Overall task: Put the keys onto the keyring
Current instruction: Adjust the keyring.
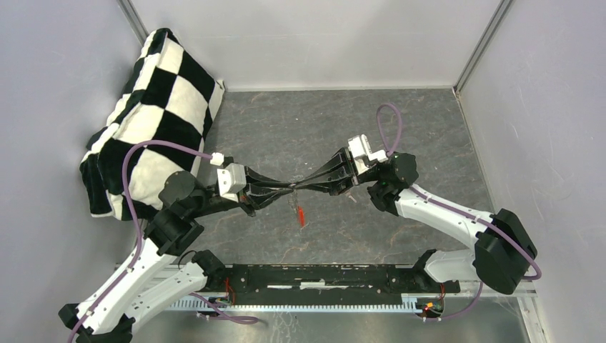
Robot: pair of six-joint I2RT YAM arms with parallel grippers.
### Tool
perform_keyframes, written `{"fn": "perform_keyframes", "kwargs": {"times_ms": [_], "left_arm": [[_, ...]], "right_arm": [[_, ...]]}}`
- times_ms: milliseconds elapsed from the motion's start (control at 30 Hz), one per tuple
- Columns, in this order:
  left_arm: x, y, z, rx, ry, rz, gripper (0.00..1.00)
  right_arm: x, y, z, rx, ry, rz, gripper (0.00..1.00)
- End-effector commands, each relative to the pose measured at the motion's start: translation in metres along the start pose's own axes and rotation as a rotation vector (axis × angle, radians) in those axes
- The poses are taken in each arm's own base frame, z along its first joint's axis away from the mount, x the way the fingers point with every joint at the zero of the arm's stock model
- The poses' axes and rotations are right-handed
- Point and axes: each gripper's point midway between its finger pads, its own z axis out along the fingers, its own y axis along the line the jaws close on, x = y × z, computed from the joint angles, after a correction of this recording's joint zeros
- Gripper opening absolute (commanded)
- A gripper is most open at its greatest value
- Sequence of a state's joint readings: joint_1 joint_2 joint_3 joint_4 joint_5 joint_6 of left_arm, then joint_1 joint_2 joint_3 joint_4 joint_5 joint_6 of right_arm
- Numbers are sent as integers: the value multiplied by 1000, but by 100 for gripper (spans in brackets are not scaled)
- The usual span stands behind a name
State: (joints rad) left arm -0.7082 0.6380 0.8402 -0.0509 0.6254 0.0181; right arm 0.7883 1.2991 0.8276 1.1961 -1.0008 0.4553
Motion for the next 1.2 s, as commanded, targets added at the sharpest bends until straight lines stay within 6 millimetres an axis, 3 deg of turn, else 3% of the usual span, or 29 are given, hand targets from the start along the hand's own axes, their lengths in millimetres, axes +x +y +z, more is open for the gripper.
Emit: {"fn": "perform_keyframes", "kwargs": {"times_ms": [0, 167, 367, 600, 800, 1133, 1167], "left_arm": [[-8, 5, 2, -18, -33, 14, 19], [-12, 6, 0, -29, -42, 23, 3], [-13, 12, -2, -72, -34, 34, 2], [2, 8, -7, -53, 27, 42, 2], [5, -1, -7, -1, 39, 53, 2], [26, -3, -9, 20, 110, 49, 2], [27, -3, -9, 19, 114, 47, 2]], "right_arm": [[-10, 3, 5, -14, -36, -30, 1], [-7, 2, 5, -11, -27, -23, 1], [5, -1, 3, 5, 28, 1, 3], [22, -11, -7, 70, 177, -43, 25], [29, -16, -12, 81, 239, -40, 35], [32, -19, -18, 56, 407, -38, 47], [33, -18, -21, 56, 425, -33, 53]]}}
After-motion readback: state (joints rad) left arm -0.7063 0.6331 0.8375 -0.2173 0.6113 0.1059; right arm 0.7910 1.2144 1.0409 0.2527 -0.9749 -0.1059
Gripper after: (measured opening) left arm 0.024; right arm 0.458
